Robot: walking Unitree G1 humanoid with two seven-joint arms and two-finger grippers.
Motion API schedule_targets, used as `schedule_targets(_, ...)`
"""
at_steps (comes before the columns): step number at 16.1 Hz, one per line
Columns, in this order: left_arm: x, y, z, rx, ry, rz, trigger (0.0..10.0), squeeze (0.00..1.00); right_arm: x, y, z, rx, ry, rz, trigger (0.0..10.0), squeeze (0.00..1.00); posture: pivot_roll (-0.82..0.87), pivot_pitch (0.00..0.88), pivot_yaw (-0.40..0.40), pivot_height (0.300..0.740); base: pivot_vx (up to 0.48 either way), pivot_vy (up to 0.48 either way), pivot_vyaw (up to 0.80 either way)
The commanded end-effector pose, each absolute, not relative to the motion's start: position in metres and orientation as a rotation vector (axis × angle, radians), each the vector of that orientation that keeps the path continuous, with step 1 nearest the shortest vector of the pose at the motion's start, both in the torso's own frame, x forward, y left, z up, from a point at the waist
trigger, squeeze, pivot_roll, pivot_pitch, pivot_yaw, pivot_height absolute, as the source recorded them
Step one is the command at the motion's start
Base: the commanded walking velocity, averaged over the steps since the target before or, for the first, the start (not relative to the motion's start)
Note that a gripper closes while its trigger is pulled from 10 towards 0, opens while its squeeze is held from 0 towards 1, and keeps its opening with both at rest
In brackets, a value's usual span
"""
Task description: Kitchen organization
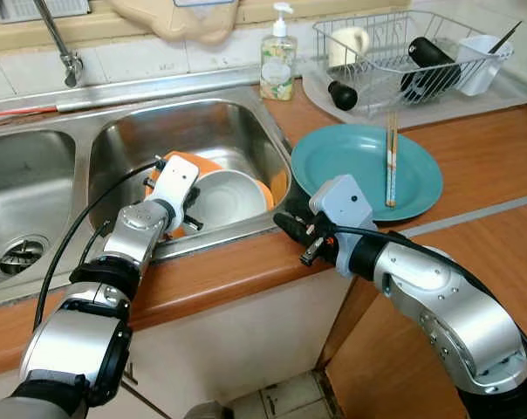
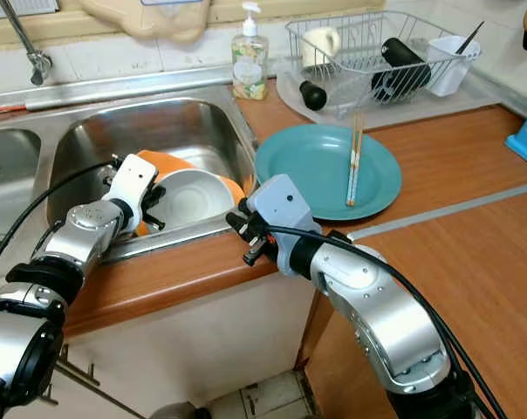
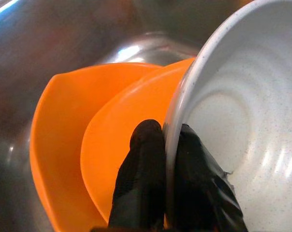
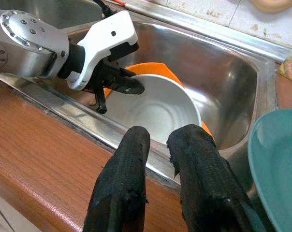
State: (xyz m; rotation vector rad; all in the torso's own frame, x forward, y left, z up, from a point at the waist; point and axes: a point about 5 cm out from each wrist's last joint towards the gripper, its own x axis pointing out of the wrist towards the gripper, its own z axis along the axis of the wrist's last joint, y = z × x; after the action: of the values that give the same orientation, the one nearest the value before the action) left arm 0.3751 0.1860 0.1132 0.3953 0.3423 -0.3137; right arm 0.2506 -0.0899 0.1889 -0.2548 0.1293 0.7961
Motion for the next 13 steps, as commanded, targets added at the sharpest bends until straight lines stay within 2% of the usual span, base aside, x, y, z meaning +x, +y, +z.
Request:
schedule_targets(1, 0.377, 0.184, 0.117, 0.412, 0.331, -0.334, 10.0, 0.63, 0.251, -0.091, 0.187, -0.266, 0.144, 0.789, 10.0, 0.00, -0.10, 0.000, 0.063, 0.740, 0.000, 0.000, 0.00)
schedule_targets(3, 0.377, 0.184, 0.116, 0.410, 0.336, -0.339, 10.0, 1.00, 0.252, -0.091, 0.187, -0.270, 0.146, 0.782, 10.0, 0.00, -0.10, 0.000, 0.063, 0.740, 0.000, 0.000, 0.00)
schedule_targets(9, 0.377, 0.187, 0.122, 0.383, 0.272, -0.352, 10.0, 1.00, 0.256, -0.095, 0.189, -0.265, 0.135, 0.735, 10.0, 0.00, -0.10, 0.000, 0.067, 0.740, 0.000, 0.000, 0.00)
schedule_targets(10, 0.377, 0.187, 0.125, 0.354, 0.236, -0.357, 10.0, 0.96, 0.261, -0.098, 0.193, -0.260, 0.111, 0.683, 10.0, 0.00, -0.10, 0.000, 0.069, 0.740, 0.000, 0.000, 0.00)
schedule_targets(11, 0.376, 0.189, 0.127, 0.312, 0.198, -0.346, 10.0, 0.60, 0.268, -0.103, 0.198, -0.247, 0.092, 0.623, 10.0, 0.00, -0.10, 0.000, 0.069, 0.740, 0.000, 0.000, 0.00)
schedule_targets(12, 0.375, 0.191, 0.130, 0.281, 0.165, -0.327, 10.0, 0.13, 0.272, -0.107, 0.201, -0.239, 0.083, 0.588, 10.0, 0.00, -0.10, 0.000, 0.069, 0.740, 0.000, 0.000, 0.00)
schedule_targets(13, 0.374, 0.197, 0.136, 0.220, 0.101, -0.293, 10.0, 0.00, 0.281, -0.115, 0.206, -0.232, 0.073, 0.529, 10.0, 0.00, -0.10, 0.000, 0.067, 0.740, 0.000, 0.000, 0.00)
